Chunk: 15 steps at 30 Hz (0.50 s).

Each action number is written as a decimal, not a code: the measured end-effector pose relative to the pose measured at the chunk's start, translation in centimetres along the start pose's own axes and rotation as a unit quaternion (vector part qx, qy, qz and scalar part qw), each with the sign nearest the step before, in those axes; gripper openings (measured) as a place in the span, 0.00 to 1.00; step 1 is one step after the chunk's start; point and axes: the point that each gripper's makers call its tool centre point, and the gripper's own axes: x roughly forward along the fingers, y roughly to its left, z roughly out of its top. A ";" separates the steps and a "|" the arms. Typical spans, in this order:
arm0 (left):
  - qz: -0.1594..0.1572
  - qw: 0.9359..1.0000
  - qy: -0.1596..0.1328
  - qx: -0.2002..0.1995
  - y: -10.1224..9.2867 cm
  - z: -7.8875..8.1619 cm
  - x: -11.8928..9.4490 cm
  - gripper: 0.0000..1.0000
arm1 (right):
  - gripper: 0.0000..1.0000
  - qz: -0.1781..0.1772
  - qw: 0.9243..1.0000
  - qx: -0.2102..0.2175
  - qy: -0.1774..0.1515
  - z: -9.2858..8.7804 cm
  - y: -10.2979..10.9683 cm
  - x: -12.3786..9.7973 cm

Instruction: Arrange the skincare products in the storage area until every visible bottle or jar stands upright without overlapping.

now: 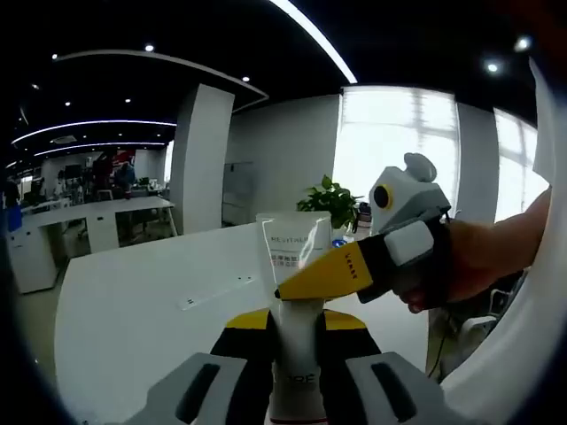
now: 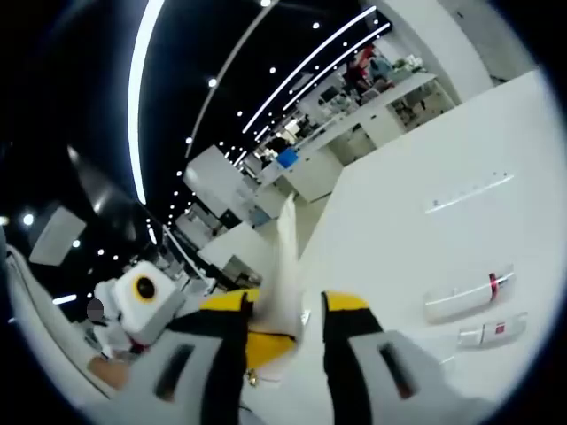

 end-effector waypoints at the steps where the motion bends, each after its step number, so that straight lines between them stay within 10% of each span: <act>1: -0.001 1.000 0.002 0.003 -0.1 0.0 0.1 0.16 | 0.25 0.002 1.000 0.000 0.002 -0.1 0.1 0.0; 15: -0.024 1.000 0.009 0.003 -0.8 -1.7 -0.6 0.29 | 0.11 -0.010 0.993 -0.108 0.046 -2.0 0.4 -0.1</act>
